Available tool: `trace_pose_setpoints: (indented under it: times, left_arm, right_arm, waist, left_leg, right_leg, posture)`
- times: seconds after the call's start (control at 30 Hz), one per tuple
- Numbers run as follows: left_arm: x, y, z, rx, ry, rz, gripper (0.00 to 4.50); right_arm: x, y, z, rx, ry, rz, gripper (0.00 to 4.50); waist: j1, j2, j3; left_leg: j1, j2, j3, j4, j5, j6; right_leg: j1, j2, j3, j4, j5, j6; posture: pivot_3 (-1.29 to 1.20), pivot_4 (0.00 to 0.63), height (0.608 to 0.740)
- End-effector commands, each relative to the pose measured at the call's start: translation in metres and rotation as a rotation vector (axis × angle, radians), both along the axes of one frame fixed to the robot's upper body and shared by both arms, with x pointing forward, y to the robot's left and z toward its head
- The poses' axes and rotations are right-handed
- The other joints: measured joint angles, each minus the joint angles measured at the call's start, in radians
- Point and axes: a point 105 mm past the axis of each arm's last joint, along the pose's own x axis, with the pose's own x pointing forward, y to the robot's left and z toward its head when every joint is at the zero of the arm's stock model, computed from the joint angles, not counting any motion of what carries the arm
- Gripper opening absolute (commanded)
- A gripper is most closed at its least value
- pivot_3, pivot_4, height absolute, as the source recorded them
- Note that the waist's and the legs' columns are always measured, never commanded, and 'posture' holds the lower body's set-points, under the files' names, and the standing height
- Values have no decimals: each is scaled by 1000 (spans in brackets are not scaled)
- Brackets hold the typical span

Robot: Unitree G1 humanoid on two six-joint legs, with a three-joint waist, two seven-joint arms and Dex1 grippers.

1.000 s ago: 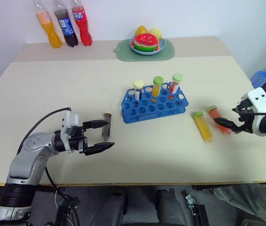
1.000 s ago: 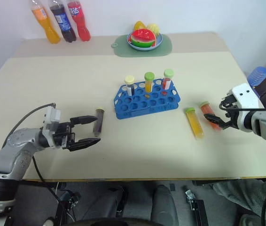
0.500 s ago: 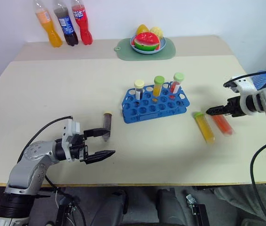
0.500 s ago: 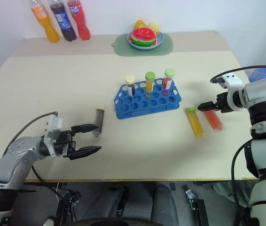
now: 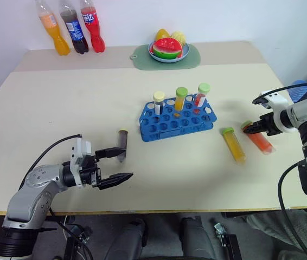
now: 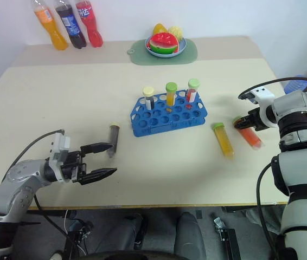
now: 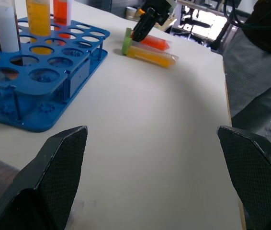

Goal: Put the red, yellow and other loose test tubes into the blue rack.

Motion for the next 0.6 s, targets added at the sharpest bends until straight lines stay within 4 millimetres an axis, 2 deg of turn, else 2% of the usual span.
trace_pose_setpoints:
  times: [0.03,0.1,0.2,0.27,0.43,0.6]
  left_arm:
    - [2,-1,7,-10,-31,-8,4500]
    - [3,-1,8,-11,-33,-8,4500]
    - [5,-1,9,-10,-39,-10,4500]
    - [7,-2,10,-11,-45,-12,4500]
    - [12,-3,12,-14,-56,-14,4500]
    - [14,-4,14,-16,-62,-16,4500]
  right_arm:
    - [1,-1,21,16,-80,43,819]
    - [5,13,46,60,-222,143,819]
    - [1,51,84,209,-506,341,819]
    - [-8,72,98,299,-660,420,819]
    - [-15,108,106,432,-978,414,819]
    - [-16,132,96,481,-1237,359,819]
  waist:
    - [0,0,0]
    - [3,1,1]
    - [2,2,1]
    - [1,2,1]
    - [1,2,1]
    - [2,2,1]
  left_leg:
    - [0,0,0,0,0,0]
    - [0,0,0,0,0,0]
    - [-1,0,0,0,0,0]
    - [-1,1,0,0,0,0]
    - [0,1,2,2,0,0]
    - [1,1,2,3,1,-1]
  right_leg:
    - [0,0,0,0,0,0]
    - [0,0,0,0,0,0]
    - [-1,0,0,0,0,0]
    - [-2,0,0,1,0,0]
    - [-1,0,0,4,0,0]
    - [-2,0,0,8,0,0]
  posture:
    - [0,150,740]
    - [0,150,740]
    - [0,150,740]
    - [0,150,740]
    - [0,150,740]
    - [0,150,740]
